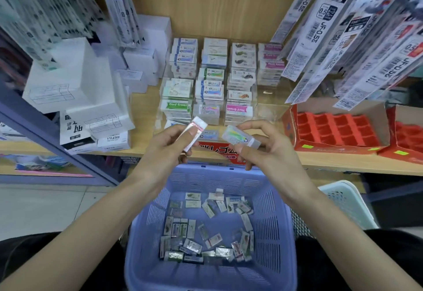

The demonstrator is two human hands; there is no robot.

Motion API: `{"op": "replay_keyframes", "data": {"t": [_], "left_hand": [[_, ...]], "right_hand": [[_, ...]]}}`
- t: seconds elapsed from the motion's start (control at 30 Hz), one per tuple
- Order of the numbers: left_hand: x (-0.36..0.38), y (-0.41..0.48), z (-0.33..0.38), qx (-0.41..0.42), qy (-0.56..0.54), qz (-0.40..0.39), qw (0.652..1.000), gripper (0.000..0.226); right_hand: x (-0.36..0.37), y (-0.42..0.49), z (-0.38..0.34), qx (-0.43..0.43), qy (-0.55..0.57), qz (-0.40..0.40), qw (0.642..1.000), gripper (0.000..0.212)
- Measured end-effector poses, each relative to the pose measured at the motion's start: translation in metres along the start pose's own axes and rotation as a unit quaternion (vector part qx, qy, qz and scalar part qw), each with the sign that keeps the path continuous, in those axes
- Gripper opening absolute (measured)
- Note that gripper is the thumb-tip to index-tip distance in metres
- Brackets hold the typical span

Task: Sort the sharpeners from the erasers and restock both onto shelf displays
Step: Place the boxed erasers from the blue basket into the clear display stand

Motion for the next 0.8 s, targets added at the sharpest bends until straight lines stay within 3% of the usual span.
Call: {"op": "replay_keyframes", "data": {"t": [0.37, 0.67, 0.8], "left_hand": [[-0.019, 0.024, 0.029, 0.067, 0.054, 0.031, 0.996, 0.024], [-0.056, 0.046, 0.033, 0.029, -0.02, 0.069, 0.997, 0.023], [-0.074, 0.044, 0.03, 0.025, -0.017, 0.088, 0.996, 0.026]], "right_hand": [[-0.005, 0.013, 0.007, -0.016, 0.016, 0.027, 0.999, 0.024], [0.0, 0.039, 0.014, -0.005, 0.049, 0.084, 0.995, 0.022], [-0.002, 0.045, 0.008, -0.05, -0.021, 0.121, 0.991, 0.027]]}}
Point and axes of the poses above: each hand's wrist, its own y-axis towards the middle knuckle, its own x-axis out of the palm, z = x × y, the point moved 10 cm from there along y, towards the middle knuckle, and after that the axes turned 1 degree about z, right-handed, at the moved point
